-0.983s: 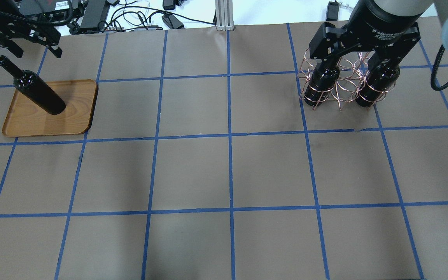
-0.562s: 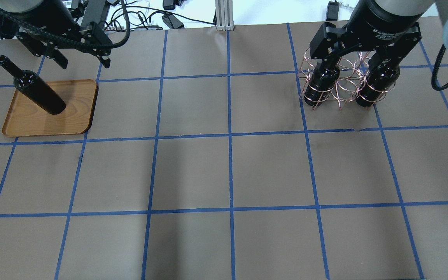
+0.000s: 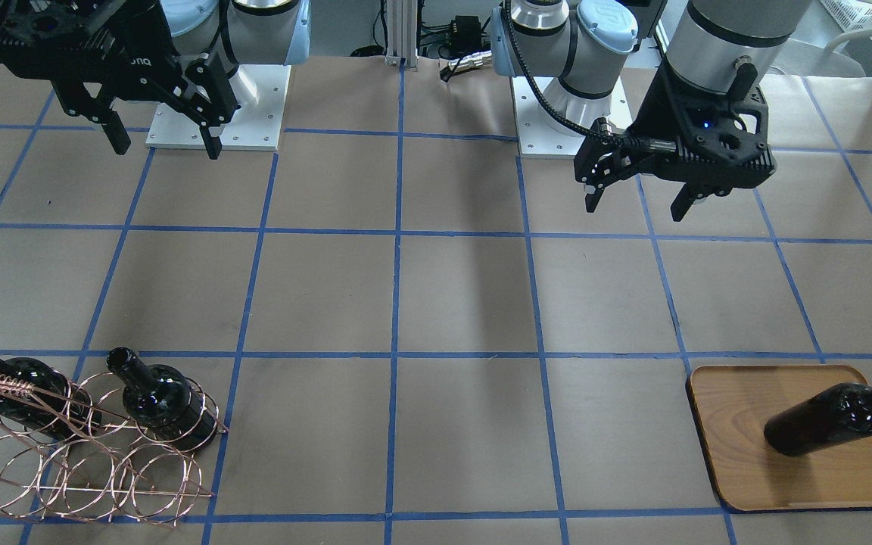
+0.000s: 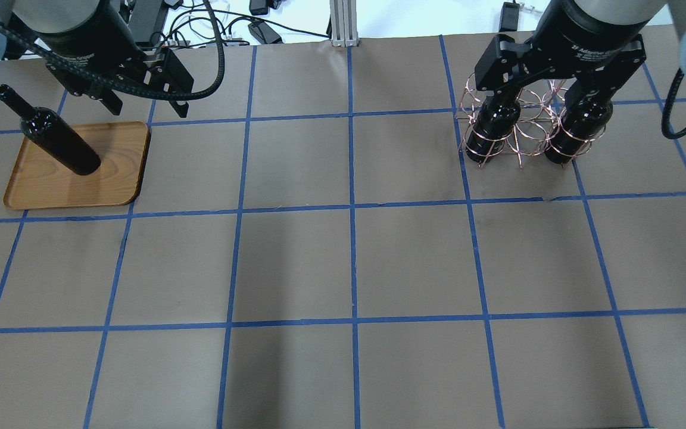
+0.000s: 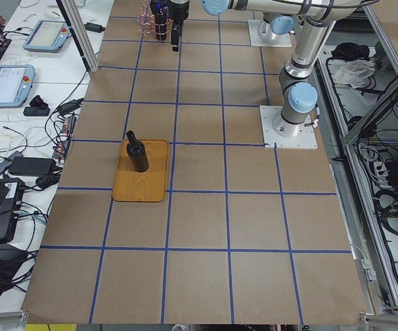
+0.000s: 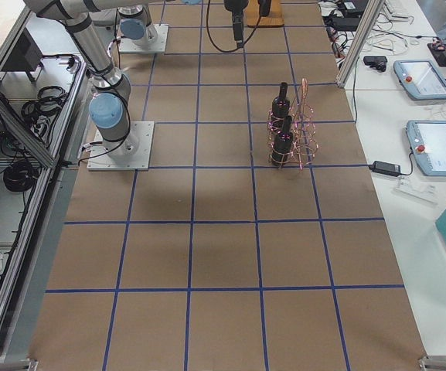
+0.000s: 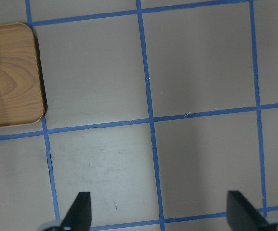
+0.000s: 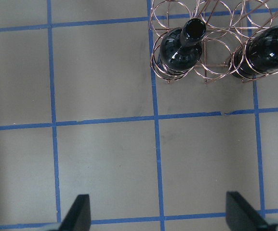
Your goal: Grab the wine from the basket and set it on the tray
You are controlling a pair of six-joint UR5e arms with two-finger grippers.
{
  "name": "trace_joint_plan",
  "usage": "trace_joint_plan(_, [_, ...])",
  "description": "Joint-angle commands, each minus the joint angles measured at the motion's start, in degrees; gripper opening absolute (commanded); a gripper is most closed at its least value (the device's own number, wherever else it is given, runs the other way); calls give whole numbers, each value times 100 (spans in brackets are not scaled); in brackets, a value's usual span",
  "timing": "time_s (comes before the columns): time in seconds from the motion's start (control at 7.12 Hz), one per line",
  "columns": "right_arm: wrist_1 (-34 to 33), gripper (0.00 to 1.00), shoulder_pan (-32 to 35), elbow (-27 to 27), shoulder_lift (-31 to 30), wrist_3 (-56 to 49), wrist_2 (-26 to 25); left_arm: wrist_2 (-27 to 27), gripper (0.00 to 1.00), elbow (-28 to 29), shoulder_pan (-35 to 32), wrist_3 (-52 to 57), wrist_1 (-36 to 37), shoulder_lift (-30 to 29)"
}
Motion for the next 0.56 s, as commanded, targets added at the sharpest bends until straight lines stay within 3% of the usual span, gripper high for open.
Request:
trace_joint_plan(0.0, [10,100,0,5,-3,-15,0,5,100,-6,7,15,-6,5])
trace_joint_plan(0.42, [203,100,0,-4,15,-138,1,-4,100,-6,7,15,-6,-4])
